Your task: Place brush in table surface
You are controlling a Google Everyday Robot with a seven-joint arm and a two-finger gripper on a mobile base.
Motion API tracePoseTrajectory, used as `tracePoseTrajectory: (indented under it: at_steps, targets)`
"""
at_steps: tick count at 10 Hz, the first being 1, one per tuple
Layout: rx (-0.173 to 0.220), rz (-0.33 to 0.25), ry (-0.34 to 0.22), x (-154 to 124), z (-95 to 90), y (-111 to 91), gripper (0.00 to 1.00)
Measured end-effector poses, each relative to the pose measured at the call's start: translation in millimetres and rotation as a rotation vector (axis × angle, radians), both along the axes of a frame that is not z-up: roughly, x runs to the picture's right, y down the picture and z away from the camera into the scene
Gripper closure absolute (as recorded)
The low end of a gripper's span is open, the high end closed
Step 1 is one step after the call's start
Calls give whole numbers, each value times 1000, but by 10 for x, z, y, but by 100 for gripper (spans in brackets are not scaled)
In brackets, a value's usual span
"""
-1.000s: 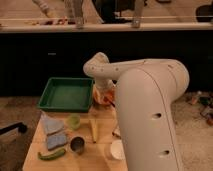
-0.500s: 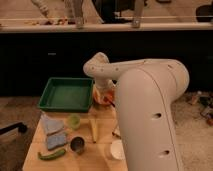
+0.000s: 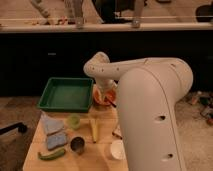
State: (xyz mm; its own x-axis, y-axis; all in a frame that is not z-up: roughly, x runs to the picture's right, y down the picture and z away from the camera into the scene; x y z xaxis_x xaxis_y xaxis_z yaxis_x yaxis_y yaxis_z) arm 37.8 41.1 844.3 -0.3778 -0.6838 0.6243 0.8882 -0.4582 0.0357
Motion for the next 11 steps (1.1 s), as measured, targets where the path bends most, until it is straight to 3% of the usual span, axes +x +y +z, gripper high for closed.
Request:
tracePoseTrajectory:
  at_steps: [2,6,11]
  targets:
    - [11,34,41,53,-66,-8,20]
    - [-13,62,88,230,-282,94,20]
    - [-33,66,42,359,-582,237,20]
